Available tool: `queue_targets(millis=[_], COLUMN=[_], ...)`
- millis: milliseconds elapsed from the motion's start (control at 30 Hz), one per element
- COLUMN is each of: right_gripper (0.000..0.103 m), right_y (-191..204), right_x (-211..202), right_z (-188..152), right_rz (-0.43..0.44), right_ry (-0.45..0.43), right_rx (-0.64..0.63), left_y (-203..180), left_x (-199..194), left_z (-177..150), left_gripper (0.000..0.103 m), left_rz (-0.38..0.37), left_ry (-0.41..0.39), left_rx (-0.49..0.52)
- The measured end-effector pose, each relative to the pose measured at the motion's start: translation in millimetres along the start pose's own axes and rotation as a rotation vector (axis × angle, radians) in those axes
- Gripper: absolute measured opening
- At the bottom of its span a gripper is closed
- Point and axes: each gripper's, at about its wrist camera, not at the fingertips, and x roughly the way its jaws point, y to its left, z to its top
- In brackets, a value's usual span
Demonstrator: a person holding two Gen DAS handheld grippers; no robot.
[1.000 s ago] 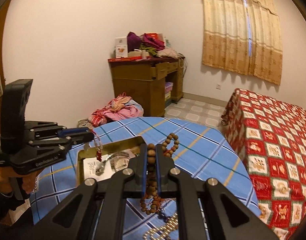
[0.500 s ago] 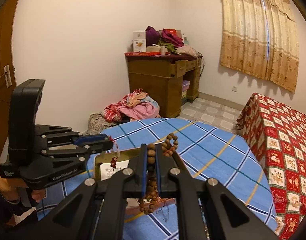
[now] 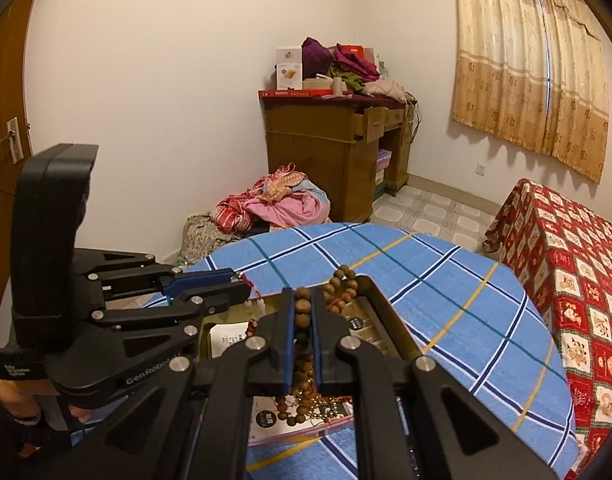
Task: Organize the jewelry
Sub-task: 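Lift and carry the jade pendant and wooden bead strand over the pink tin, then lower both held items into the tin and open both grippers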
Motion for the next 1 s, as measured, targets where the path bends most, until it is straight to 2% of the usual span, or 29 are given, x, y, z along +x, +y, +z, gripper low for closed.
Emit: queue_targets(millis=[1000], right_gripper=[0.01], right_y=[4], right_x=[30], right_z=[-22], right_rz=[0.009], right_ry=[0.088], right_rx=[0.047], left_y=[5], left_x=[28], left_z=[-13], left_gripper=[0.011], left_rz=[0.037], left_ry=[0.065], left_rx=[-0.004])
